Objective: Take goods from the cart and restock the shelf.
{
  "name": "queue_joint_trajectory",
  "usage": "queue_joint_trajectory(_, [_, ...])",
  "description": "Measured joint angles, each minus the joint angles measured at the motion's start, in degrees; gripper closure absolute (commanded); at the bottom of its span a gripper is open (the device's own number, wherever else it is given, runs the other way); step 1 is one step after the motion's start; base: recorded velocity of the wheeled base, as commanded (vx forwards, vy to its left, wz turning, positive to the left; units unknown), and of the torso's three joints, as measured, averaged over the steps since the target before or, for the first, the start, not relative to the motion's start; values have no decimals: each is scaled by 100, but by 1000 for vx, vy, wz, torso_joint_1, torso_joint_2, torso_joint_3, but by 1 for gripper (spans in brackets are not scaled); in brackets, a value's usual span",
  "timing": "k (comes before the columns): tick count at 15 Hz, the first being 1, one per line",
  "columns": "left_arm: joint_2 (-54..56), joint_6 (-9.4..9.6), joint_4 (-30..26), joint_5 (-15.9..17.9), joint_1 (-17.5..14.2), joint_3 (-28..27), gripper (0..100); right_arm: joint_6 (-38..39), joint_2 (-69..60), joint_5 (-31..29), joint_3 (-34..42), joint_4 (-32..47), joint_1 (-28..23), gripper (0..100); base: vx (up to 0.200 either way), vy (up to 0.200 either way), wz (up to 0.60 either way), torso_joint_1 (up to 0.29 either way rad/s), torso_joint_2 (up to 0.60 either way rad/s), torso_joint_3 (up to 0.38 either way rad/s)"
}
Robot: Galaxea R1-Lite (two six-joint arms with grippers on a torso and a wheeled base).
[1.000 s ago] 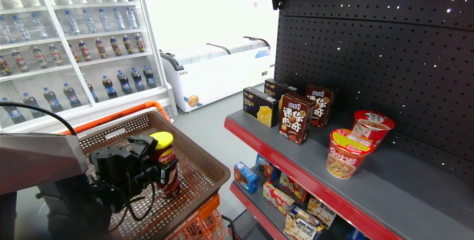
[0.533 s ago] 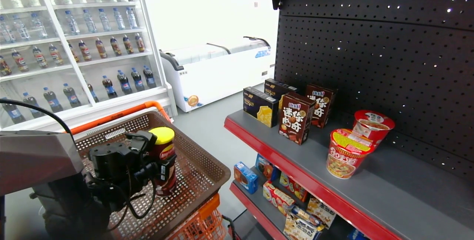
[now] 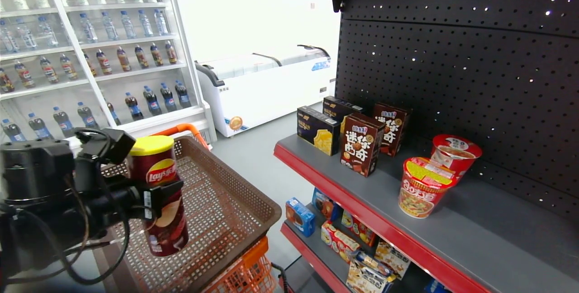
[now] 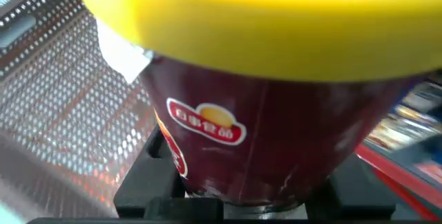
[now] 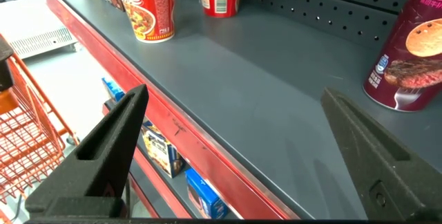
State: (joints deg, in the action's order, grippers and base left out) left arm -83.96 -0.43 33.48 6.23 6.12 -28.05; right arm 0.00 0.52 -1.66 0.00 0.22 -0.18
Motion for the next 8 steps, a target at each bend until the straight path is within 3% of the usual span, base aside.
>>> queue_joint_trajectory(2, [951, -79, -855, 184, 7, 44, 100, 0, 0, 0, 0, -1, 0, 0, 0, 0, 0, 0, 0, 0])
queue_joint_trajectory(8, [3497, -110, -1162, 263, -106, 1108, 100, 0, 0, 0, 0, 0, 0, 0, 0, 0, 0, 0, 0, 0])
